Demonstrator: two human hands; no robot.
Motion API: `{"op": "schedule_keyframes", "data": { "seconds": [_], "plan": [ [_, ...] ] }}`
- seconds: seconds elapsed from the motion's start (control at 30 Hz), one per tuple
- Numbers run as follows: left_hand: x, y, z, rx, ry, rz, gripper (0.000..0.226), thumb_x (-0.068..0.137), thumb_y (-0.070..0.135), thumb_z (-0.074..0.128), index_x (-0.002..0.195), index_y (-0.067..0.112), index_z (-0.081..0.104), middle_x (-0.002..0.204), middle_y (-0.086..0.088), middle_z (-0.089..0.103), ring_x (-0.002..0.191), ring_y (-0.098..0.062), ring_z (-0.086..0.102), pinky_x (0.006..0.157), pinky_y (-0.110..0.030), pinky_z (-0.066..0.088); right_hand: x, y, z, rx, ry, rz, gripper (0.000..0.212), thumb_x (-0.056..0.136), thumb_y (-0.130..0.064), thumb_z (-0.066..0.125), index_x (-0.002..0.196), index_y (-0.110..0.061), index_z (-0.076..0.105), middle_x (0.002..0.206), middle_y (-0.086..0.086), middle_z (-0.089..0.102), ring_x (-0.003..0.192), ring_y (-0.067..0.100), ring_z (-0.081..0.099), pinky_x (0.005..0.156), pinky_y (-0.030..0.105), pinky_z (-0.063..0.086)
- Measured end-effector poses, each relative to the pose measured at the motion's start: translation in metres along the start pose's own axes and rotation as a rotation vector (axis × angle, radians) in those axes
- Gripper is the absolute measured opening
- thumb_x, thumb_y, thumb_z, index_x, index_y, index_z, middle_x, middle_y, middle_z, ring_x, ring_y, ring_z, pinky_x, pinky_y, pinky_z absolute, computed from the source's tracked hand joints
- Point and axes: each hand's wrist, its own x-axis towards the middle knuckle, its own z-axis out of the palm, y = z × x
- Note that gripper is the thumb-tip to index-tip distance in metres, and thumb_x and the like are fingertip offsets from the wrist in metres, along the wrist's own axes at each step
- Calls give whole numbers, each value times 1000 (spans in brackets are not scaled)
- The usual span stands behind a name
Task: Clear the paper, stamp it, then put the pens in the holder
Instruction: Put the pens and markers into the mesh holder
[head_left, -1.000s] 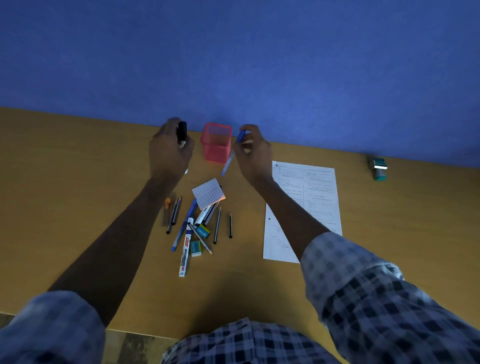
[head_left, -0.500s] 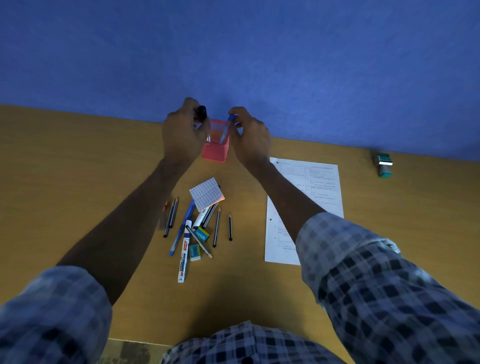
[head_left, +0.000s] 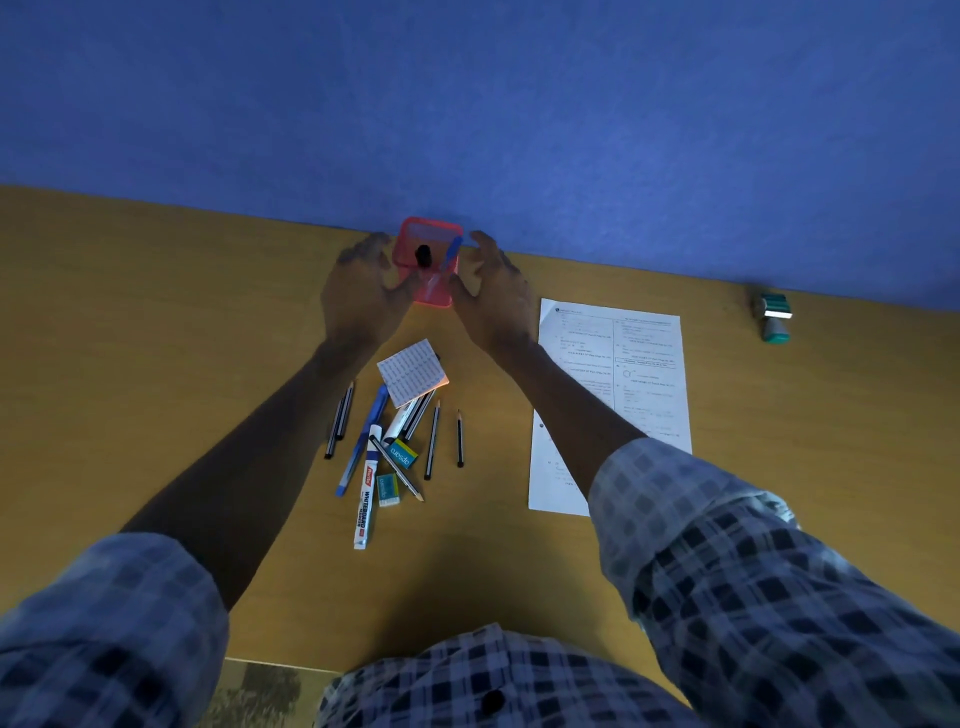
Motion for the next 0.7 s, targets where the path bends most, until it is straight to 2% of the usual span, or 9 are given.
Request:
{"op": "schedule_keyframes", "data": {
  "seconds": [0.1,0.2,0.3,0.4,0.5,0.63,0.7],
  "plan": [
    [-22,-15,2,30,-38,-102,41,85,44,66,111,12,64,88,-4,68,81,-20,64,63,-28,46,-23,10,7,-4,-1,100,49,88,-36,64,131,-14,52,115,4,68,96,21,67,74,27,49],
    [-48,-26,6,56,-158,-145,25,85,34,67,96,12,68,84,-4,71,75,-22,67,61,-27,47,-45,19,15,-53,-115,219,44,88,-35,63,127,-16,58,117,1,67,98,19,66,75,28,53],
    [-67,-35,5,102,-288,-172,17,81,23,68,90,9,68,91,-9,72,80,-28,68,60,-29,50,-60,22,24,-141,-264,258,39,88,-40,63,116,-14,66,115,4,67,99,22,65,77,31,53],
    [-79,-38,3,175,-414,-191,19,76,23,69,88,8,68,90,-11,72,82,-31,68,64,-34,55,-68,20,31,-177,-339,294,37,85,-44,65,104,-12,70,105,7,68,92,27,65,71,31,48],
    [-86,-38,4,270,-512,-183,24,73,25,70,92,10,66,88,-10,71,82,-32,66,67,-38,57,-72,17,36,-191,-377,320,38,82,-48,67,102,-15,70,103,6,69,92,27,65,70,29,44],
    [-90,-39,6,305,-486,-148,23,73,16,72,91,7,62,87,-14,69,83,-37,67,61,-37,54,-75,13,41,-201,-400,339,40,81,-49,68,104,-16,69,103,6,70,92,25,65,75,33,50],
    [-91,-38,6,343,-482,-148,28,75,19,74,97,6,61,92,-15,69,88,-37,67,62,-39,56,-75,11,44,-149,-398,394,38,81,-47,69,104,-16,70,105,6,71,94,26,65,78,34,51]
  ]
}}
